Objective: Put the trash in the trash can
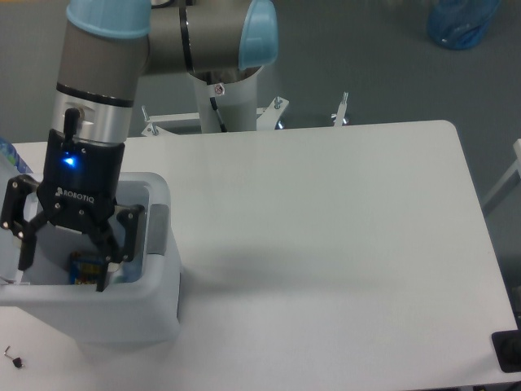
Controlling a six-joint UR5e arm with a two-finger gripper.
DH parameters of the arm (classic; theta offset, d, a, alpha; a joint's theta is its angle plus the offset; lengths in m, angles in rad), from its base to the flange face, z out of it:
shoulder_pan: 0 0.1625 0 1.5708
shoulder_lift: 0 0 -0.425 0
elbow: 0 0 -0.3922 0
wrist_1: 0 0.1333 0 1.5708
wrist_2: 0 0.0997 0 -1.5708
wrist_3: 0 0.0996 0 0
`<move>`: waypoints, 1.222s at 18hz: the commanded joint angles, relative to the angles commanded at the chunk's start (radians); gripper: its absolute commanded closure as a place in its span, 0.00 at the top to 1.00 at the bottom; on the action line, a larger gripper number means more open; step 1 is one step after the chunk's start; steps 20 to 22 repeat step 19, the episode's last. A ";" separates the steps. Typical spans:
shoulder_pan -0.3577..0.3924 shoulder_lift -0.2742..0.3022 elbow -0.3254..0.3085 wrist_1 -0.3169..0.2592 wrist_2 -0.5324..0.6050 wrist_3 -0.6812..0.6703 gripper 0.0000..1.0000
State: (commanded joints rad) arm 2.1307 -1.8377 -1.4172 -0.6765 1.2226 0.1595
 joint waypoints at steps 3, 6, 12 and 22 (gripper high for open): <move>0.038 0.031 -0.040 0.000 0.000 0.000 1.00; 0.089 0.058 -0.034 -0.005 0.018 0.017 1.00; 0.130 0.127 -0.091 -0.046 0.283 0.182 1.00; 0.192 0.248 -0.212 -0.112 0.353 0.339 1.00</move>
